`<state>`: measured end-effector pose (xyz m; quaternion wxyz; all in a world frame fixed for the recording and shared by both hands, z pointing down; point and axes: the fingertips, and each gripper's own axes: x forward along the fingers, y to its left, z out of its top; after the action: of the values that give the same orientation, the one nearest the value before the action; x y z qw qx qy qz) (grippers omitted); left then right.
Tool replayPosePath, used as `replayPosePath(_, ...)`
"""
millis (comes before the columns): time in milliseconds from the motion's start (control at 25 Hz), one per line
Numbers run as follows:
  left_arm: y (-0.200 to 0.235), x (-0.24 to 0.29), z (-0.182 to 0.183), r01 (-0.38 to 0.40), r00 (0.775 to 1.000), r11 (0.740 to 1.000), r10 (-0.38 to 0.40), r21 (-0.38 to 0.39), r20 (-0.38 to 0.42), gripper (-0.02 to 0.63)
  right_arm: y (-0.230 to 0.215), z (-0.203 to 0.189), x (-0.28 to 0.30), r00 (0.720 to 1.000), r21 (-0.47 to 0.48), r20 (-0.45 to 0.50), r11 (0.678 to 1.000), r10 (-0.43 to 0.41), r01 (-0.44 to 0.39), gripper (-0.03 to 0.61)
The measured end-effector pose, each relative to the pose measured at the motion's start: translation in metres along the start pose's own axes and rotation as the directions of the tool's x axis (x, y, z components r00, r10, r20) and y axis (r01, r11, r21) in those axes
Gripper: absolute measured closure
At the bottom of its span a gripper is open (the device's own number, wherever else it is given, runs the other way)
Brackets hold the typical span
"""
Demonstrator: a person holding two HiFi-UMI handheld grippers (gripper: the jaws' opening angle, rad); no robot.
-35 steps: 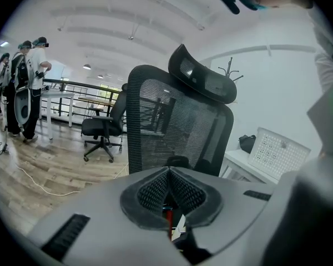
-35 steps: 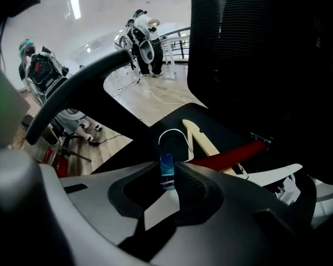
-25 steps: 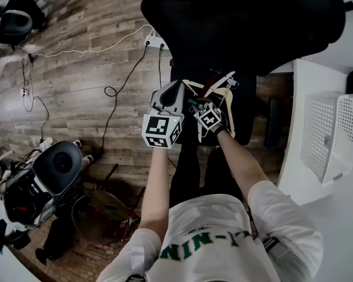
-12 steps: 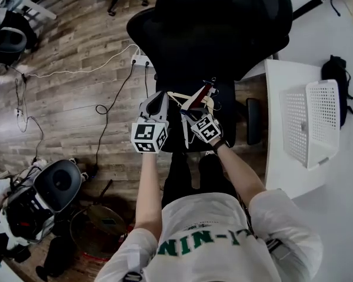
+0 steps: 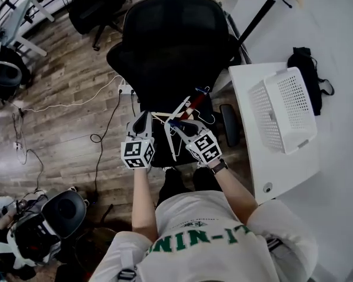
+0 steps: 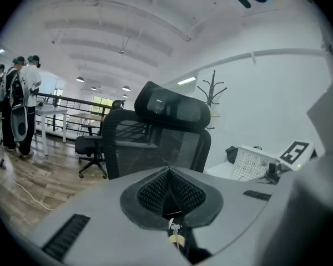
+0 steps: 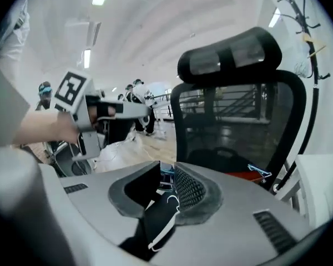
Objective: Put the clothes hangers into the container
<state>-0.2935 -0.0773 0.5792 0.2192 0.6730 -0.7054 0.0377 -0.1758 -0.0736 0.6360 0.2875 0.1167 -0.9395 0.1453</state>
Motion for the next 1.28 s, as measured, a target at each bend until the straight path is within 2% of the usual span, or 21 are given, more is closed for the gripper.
replayPosePath(160, -0.024, -0.005, 0.037, 0.018, 0.999, 1.000, -0.019, 0.010, 0.041, 0.598, -0.006, 0.060, -0.051, 0.990, 0.017, 0.139, 0.999, -0.038, 0.036, 0.485)
replayPosePath(280, -0.051, -0.008, 0.064, 0.049, 0.997, 0.998, -0.050, 0.026, 0.058, 0.598, -0.008, 0.095, -0.089, 0.975, -0.006, 0.218, 0.999, -0.050, 0.053, 0.485)
replayPosePath(440, -0.082, -0.010, 0.101, 0.074, 0.991, 0.995, -0.082, 0.074, 0.110, 0.598, -0.012, 0.131, -0.136, 0.949, -0.051, 0.308, 0.994, -0.076, 0.096, 0.485)
replayPosePath(680, -0.129, -0.005, 0.144, 0.106, 0.975, 0.981, -0.134, 0.162, 0.175, 0.598, -0.028, 0.169, -0.201, 0.900, -0.068, 0.417, 0.983, -0.128, 0.171, 0.486)
replayPosePath(840, -0.174, 0.013, 0.157, 0.171, 0.960, 0.964, -0.209, 0.201, 0.186, 0.598, -0.056, 0.178, -0.245, 0.863, -0.029, 0.463, 0.970, -0.202, 0.243, 0.486)
replayPosePath(1040, -0.240, 0.030, 0.164, 0.296, 0.924, 0.930, -0.337, 0.218, 0.183, 0.598, -0.097, 0.169, -0.297, 0.827, 0.038, 0.469, 0.942, -0.310, 0.333, 0.486)
replayPosePath(1160, -0.279, 0.042, 0.162, 0.364, 0.898, 0.899, -0.408, 0.243, 0.164, 0.598, -0.124, 0.158, -0.331, 0.793, 0.064, 0.462, 0.908, -0.396, 0.415, 0.490)
replayPosePath(1280, -0.315, 0.052, 0.159, 0.429, 0.870, 0.863, -0.475, 0.269, 0.136, 0.598, -0.152, 0.144, -0.365, 0.746, 0.074, 0.438, 0.847, -0.501, 0.526, 0.515)
